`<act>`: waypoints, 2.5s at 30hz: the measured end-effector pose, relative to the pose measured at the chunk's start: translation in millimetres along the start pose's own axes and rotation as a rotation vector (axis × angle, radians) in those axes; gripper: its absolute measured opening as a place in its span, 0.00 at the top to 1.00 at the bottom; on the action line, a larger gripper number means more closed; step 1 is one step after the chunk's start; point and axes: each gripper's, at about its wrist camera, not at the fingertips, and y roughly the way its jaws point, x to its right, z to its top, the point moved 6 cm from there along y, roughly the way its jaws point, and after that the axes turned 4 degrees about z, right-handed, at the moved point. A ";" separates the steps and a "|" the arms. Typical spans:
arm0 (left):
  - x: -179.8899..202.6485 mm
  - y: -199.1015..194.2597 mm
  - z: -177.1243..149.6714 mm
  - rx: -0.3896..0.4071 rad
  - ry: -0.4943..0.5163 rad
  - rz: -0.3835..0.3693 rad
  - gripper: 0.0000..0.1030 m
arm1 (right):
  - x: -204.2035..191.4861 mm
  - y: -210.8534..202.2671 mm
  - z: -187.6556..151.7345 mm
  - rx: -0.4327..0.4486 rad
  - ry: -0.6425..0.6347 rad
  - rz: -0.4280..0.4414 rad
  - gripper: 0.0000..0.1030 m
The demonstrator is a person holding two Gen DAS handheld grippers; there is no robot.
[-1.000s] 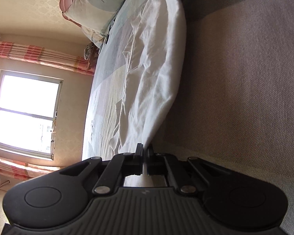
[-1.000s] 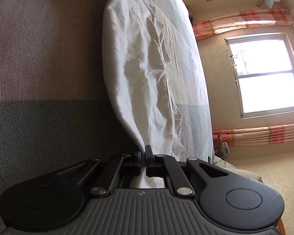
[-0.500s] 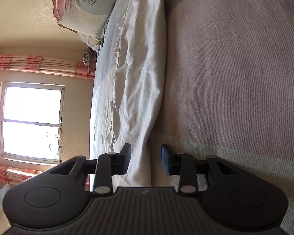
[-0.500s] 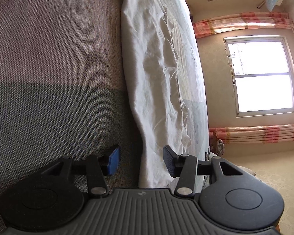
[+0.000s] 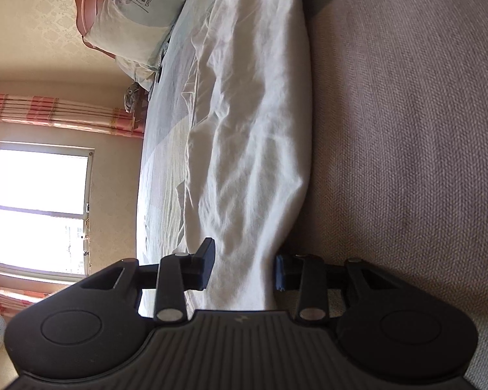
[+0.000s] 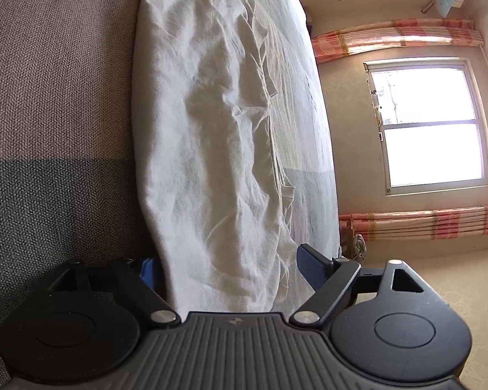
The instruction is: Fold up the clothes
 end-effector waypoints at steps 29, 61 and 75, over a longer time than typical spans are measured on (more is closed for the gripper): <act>-15.3 -12.9 -13.0 0.033 -0.092 -0.060 0.52 | 5.2 4.1 -0.2 -0.016 0.018 0.028 0.00; -5.9 -15.1 -9.4 -0.013 -0.096 -0.101 1.00 | -37.4 -7.0 -4.2 0.000 -0.104 0.063 0.93; -20.8 -44.2 -15.1 0.025 -0.123 -0.062 1.00 | -7.5 -37.7 -0.5 0.053 0.006 0.090 0.94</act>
